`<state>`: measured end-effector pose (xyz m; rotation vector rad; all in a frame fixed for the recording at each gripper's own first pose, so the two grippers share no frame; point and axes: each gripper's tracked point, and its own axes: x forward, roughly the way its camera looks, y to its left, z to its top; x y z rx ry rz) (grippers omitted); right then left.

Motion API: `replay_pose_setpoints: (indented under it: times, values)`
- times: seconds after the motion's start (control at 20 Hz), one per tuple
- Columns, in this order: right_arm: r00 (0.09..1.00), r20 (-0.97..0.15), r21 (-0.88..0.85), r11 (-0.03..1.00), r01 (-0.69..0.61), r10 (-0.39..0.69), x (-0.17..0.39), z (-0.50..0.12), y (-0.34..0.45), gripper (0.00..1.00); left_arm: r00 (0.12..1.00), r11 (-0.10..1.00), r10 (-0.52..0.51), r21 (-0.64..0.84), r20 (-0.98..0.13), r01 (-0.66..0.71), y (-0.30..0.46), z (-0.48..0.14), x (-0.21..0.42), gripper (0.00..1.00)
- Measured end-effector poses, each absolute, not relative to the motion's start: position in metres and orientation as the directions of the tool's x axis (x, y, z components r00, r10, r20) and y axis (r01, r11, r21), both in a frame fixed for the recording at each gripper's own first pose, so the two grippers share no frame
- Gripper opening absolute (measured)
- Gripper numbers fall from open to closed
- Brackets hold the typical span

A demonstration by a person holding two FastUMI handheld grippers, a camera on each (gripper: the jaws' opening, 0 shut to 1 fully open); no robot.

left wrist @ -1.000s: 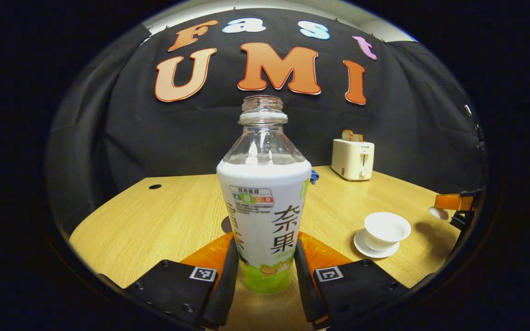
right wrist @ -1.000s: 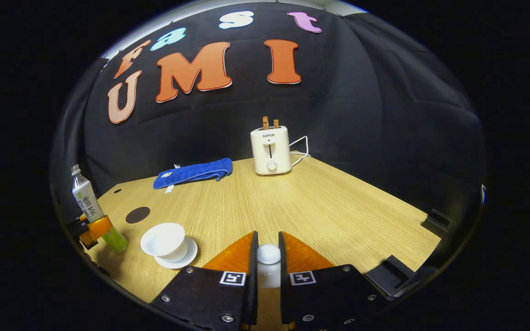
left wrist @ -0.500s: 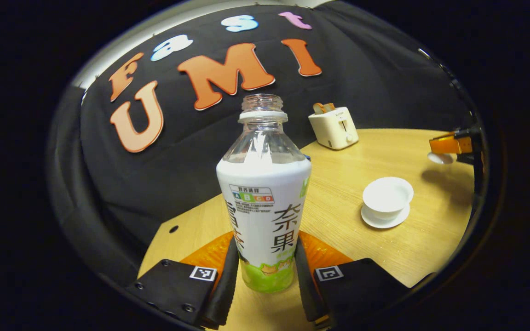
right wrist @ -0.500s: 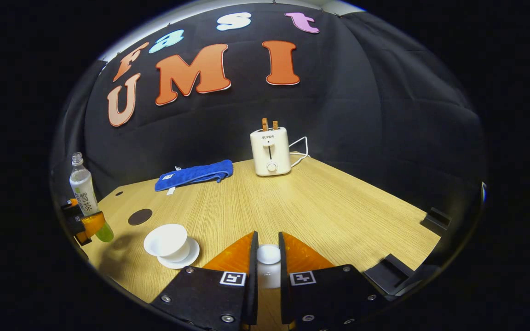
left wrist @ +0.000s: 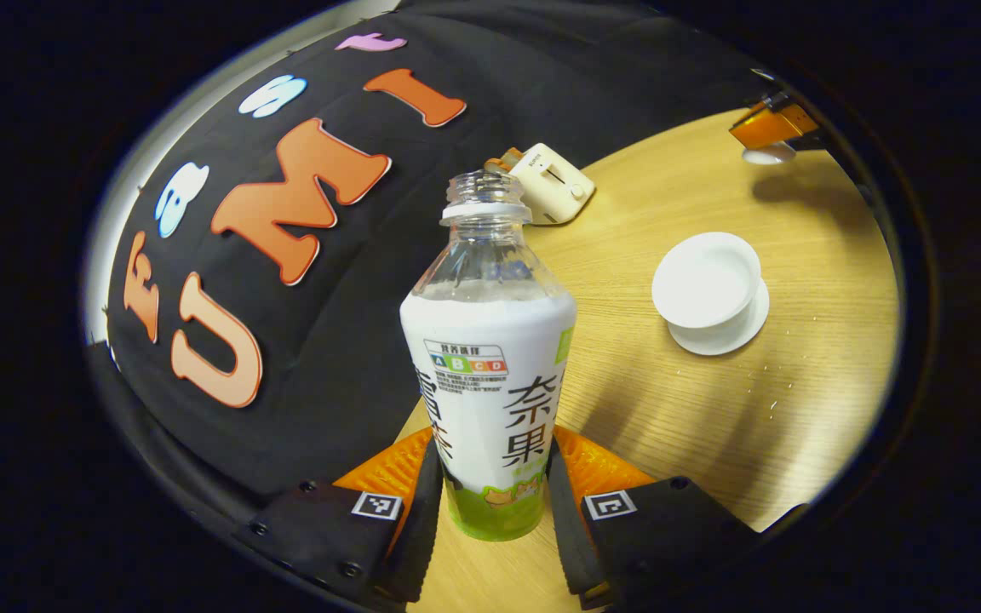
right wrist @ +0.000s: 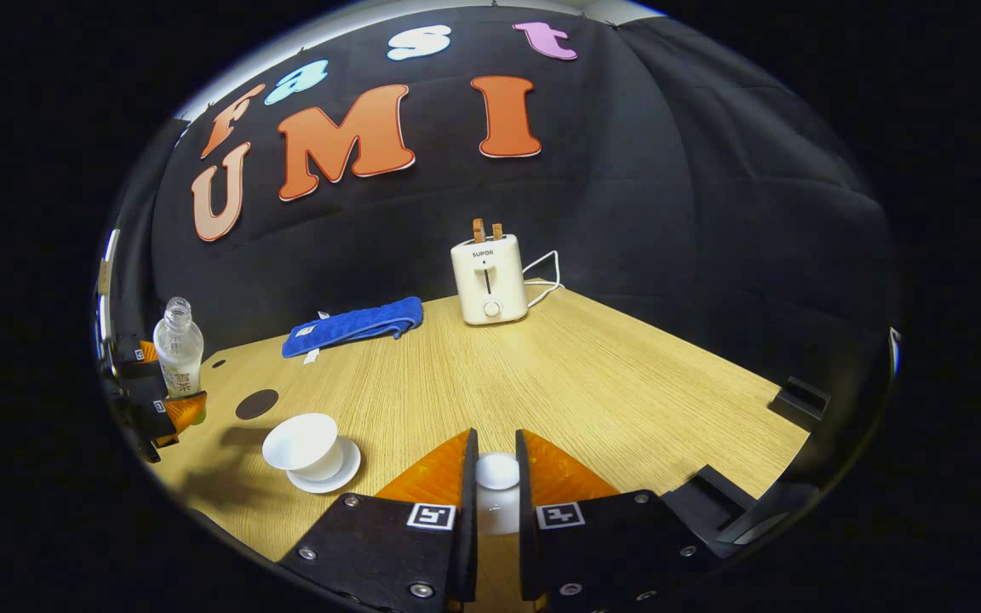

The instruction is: Open the teacup lid with one hand, grasp the water bottle and pour water into the teacup with the other hand; after pouring, place the water bottle on the coaster and then close the teacup lid.

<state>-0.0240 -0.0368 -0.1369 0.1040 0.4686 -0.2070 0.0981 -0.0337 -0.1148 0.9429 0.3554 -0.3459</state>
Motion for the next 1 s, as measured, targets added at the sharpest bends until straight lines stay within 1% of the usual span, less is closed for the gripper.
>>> replay_pose_setpoints:
  times: [0.3, 0.35, 0.4, 0.55, 0.6, 0.65, 0.7, 0.75, 0.8, 0.85, 0.9, 0.95, 1.0]
  values:
    - [0.868, -0.465, 0.059, 0.973, 0.224, -0.172, -0.025, -0.139, -0.04, 0.2, 0.864, 0.333, -0.119, 0.801, -0.488, 0.498, -0.043, -0.118, 0.097, 0.63]
    - [0.867, -0.468, 0.06, 0.972, 0.227, -0.173, -0.026, -0.141, -0.041, 0.2, 0.862, 0.301, -0.115, 0.809, -0.495, 0.505, -0.045, -0.12, 0.101, 0.61]
    - [0.864, -0.472, 0.061, 0.972, 0.228, -0.174, -0.026, -0.142, -0.042, 0.2, 0.857, 0.267, -0.112, 0.816, -0.503, 0.513, -0.045, -0.121, 0.104, 0.61]
    - [0.861, -0.477, 0.057, 0.971, 0.233, -0.178, -0.028, -0.143, -0.044, 0.2, 0.835, 0.154, -0.089, 0.821, -0.543, 0.55, -0.045, -0.13, 0.103, 0.63]
    - [0.86, -0.477, 0.057, 0.971, 0.233, -0.178, -0.028, -0.143, -0.046, 0.2, 0.827, 0.116, -0.082, 0.819, -0.556, 0.562, -0.043, -0.131, 0.102, 0.61]
    - [0.86, -0.478, 0.057, 0.971, 0.233, -0.178, -0.028, -0.143, -0.046, 0.2, 0.82, 0.078, -0.074, 0.817, -0.568, 0.572, -0.043, -0.134, 0.102, 0.63]
    - [0.859, -0.481, 0.057, 0.971, 0.233, -0.178, -0.028, -0.145, -0.047, 0.2, 0.815, 0.033, -0.063, 0.815, -0.576, 0.578, -0.045, -0.133, 0.105, 0.61]
    - [0.856, -0.485, 0.056, 0.971, 0.232, -0.177, -0.028, -0.146, -0.046, 0.2, 0.814, 0.009, -0.059, 0.816, -0.577, 0.579, -0.044, -0.132, 0.105, 0.61]
    - [0.855, -0.487, 0.057, 0.971, 0.231, -0.175, -0.029, -0.147, -0.046, 0.2, 0.813, -0.015, -0.054, 0.815, -0.579, 0.579, -0.044, -0.131, 0.105, 0.64]
    - [0.854, -0.49, 0.056, 0.972, 0.23, -0.174, -0.029, -0.148, -0.046, 0.2, 0.812, -0.039, -0.048, 0.813, -0.582, 0.581, -0.044, -0.132, 0.105, 0.62]
    - [0.853, -0.491, 0.055, 0.972, 0.23, -0.174, -0.029, -0.149, -0.047, 0.2, 0.808, -0.064, -0.042, 0.809, -0.588, 0.585, -0.044, -0.132, 0.105, 0.64]
    - [0.852, -0.493, 0.054, 0.972, 0.23, -0.174, -0.029, -0.149, -0.046, 0.2, 0.804, -0.093, -0.033, 0.803, -0.593, 0.588, -0.045, -0.132, 0.107, 0.61]
    - [0.85, -0.497, 0.054, 0.972, 0.23, -0.174, -0.028, -0.15, -0.047, 0.2, 0.801, -0.125, -0.025, 0.797, -0.597, 0.591, -0.047, -0.132, 0.109, 0.63]
